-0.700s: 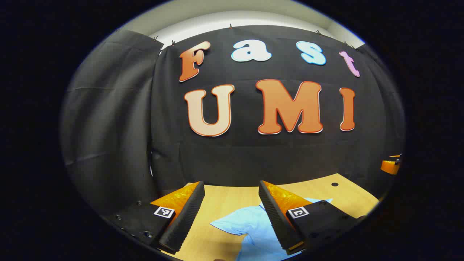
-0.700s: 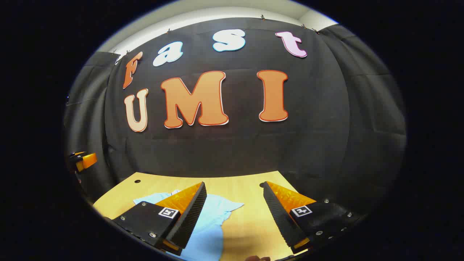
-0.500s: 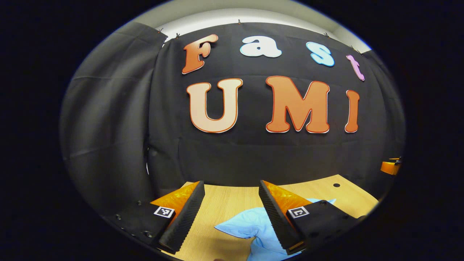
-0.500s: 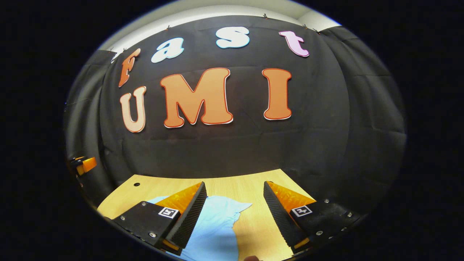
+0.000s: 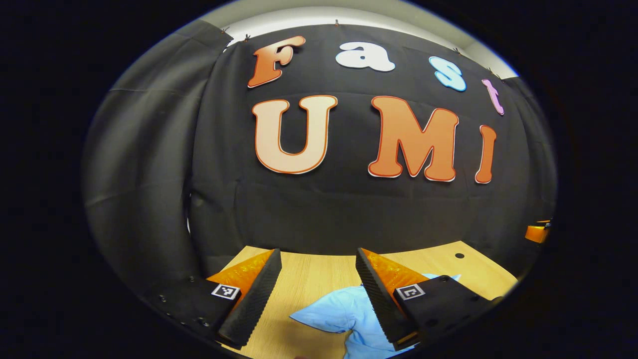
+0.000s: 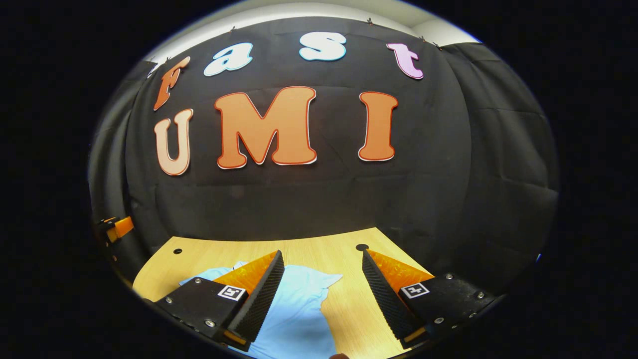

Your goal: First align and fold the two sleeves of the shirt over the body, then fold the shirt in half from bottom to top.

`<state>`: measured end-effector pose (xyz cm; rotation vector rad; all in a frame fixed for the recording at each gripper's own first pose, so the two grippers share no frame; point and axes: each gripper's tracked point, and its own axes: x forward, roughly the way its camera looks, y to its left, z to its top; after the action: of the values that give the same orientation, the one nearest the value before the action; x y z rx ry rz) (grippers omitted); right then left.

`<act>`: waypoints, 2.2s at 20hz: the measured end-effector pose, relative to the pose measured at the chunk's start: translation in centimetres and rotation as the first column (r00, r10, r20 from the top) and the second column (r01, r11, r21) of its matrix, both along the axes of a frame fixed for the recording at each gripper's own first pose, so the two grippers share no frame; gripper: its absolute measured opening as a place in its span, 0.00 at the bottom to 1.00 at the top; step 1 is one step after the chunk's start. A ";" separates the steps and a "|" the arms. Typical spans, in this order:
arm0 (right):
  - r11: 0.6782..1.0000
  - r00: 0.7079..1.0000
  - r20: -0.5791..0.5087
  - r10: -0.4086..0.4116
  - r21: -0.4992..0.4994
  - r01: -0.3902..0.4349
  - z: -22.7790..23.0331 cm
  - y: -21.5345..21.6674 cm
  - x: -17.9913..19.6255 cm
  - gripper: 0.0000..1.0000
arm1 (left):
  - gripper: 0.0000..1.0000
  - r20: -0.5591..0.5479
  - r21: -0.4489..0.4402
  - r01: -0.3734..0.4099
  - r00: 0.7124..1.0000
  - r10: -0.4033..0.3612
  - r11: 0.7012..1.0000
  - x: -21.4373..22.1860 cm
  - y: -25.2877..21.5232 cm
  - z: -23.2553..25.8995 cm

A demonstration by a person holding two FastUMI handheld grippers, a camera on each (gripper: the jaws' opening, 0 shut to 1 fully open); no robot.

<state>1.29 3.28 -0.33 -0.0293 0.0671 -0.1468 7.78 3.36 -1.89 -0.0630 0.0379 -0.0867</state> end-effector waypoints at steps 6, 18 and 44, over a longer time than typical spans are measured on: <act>0.997 0.996 -0.083 0.022 0.074 -0.016 -0.8 -1.4 2.7 0.97 | 0.98 0.006 0.005 -0.015 1.000 0.015 1.000 1.1 -1.0 0.9; 0.998 0.907 -0.420 0.040 0.053 -0.019 -8.0 -2.8 10.6 0.97 | 0.98 -0.039 -0.021 -0.043 0.998 0.042 0.999 3.3 -1.3 -0.8; 0.987 0.560 -0.829 -0.010 0.083 0.140 -27.5 -5.5 22.7 0.98 | 0.98 -0.201 0.008 -0.140 0.970 0.139 0.990 6.6 3.7 -7.5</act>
<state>24.01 -2.24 -27.86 0.0499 1.0517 -0.2050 14.36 7.09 -9.41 -0.0804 0.2356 0.0609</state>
